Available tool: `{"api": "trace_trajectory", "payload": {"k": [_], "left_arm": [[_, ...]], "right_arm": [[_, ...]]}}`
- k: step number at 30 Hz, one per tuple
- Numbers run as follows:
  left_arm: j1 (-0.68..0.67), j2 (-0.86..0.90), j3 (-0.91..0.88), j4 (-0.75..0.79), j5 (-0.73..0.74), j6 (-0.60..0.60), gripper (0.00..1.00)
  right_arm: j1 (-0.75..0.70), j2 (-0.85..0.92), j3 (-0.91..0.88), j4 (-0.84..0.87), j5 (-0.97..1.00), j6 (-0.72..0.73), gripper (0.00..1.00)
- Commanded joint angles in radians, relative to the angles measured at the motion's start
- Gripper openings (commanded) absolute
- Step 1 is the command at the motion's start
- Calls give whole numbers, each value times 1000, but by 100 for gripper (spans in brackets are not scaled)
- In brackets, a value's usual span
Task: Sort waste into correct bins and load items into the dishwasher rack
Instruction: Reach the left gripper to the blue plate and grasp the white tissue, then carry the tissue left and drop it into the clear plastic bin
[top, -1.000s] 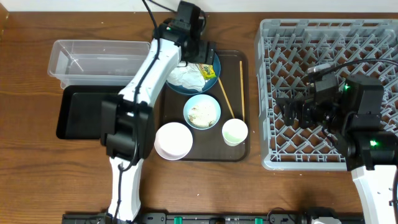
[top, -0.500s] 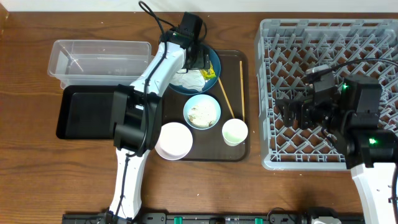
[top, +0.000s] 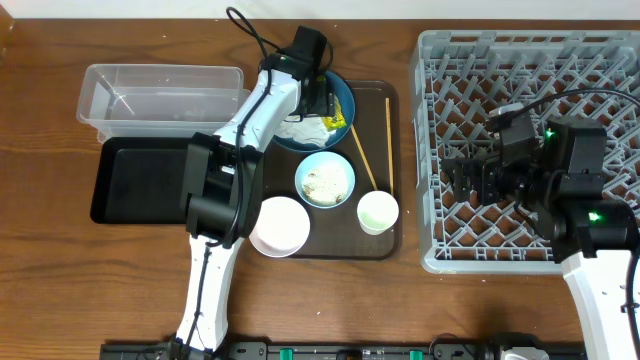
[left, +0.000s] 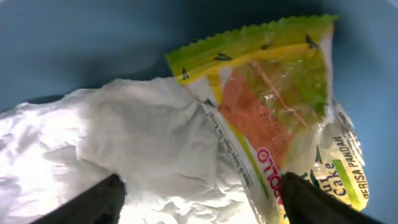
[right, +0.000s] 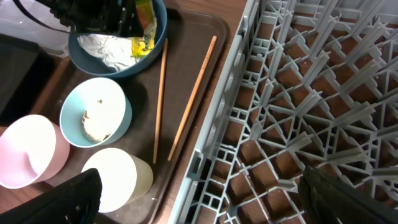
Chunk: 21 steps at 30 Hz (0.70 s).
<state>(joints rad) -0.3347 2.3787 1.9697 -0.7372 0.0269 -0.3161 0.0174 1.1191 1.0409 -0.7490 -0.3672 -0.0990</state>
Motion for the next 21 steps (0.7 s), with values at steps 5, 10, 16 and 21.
{"api": "trace_trajectory", "payload": {"k": [5, 10, 16, 21], "left_arm": [[2, 21, -41, -1, -14, 0, 72], [2, 21, -42, 4, -13, 0, 39], [2, 11, -41, 4, -13, 0, 6], [9, -79, -30, -13, -10, 0, 6]], "right_arm": [[8, 2, 16, -3, -4, -7, 99], [8, 2, 16, -3, -4, -6, 99], [8, 2, 16, -3, -4, -6, 99], [8, 2, 16, -3, -4, -7, 99]]}}
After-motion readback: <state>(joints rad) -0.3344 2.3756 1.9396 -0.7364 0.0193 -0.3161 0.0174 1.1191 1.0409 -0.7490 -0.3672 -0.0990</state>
